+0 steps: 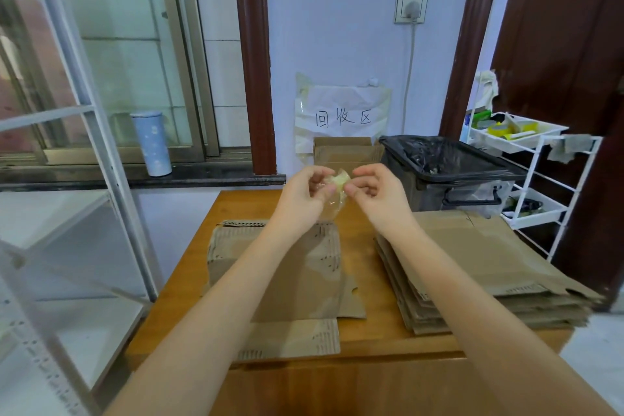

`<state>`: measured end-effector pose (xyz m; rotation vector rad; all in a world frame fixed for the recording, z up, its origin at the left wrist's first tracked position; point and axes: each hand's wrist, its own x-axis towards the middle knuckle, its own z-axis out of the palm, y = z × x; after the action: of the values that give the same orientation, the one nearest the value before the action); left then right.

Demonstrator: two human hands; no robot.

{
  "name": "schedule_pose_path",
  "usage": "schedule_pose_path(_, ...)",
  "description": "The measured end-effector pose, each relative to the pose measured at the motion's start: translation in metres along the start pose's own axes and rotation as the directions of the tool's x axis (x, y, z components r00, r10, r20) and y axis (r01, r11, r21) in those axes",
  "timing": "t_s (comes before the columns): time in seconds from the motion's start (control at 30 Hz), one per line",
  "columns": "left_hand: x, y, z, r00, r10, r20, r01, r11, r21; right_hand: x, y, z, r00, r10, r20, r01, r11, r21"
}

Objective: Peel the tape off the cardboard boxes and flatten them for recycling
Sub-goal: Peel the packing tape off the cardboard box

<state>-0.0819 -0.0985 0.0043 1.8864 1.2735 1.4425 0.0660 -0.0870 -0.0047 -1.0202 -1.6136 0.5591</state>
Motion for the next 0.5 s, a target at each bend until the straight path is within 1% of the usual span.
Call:
schedule_pose_path(0.07, 0.003, 0.002, 0.001, 1.000, -0.020, 0.011, 0.021, 0.997, -0.074, 0.002, 0.002, -0.003, 1.000, 0.013, 0.011, -0.013, 1.000, -0.028)
schedule_pose_path(0.13, 0.003, 0.003, 0.003, 0.999, -0.029, 0.029, 0.032, 0.993, -0.114, 0.002, 0.004, -0.006, 0.996, 0.024, 0.088, -0.030, 0.997, 0.070)
schedule_pose_path(0.2, 0.003, 0.005, 0.006, 0.999, -0.045, 0.013, 0.046, 0.991, -0.129, -0.003, 0.001, -0.006, 0.989, 0.014, 0.146, -0.037, 0.987, 0.155)
schedule_pose_path(0.27, 0.003, 0.009, 0.010, 0.997, -0.062, -0.043, 0.055, 0.986, -0.155, -0.006, 0.003, -0.002, 0.994, 0.044, 0.101, -0.059, 0.987, 0.151)
schedule_pose_path(0.3, 0.003, 0.011, 0.012, 0.996, -0.068, -0.062, 0.056, 0.981, -0.184, -0.006, 0.003, -0.002, 0.995, 0.077, 0.068, -0.085, 0.989, 0.123)
schedule_pose_path(0.37, 0.002, 0.015, 0.016, 0.993, -0.077, -0.087, 0.055, 0.971, -0.231, -0.007, 0.003, -0.004, 0.992, 0.119, 0.045, -0.122, 0.990, 0.068)
schedule_pose_path(0.43, 0.003, 0.015, 0.018, 0.991, -0.090, -0.095, 0.061, 0.960, -0.275, -0.006, 0.003, -0.011, 0.991, 0.116, 0.060, -0.123, 0.986, 0.117)
schedule_pose_path(0.5, 0.003, 0.014, 0.018, 0.992, -0.102, -0.070, 0.072, 0.936, -0.345, -0.006, 0.003, -0.019, 0.990, 0.101, 0.097, -0.117, 0.977, 0.179)
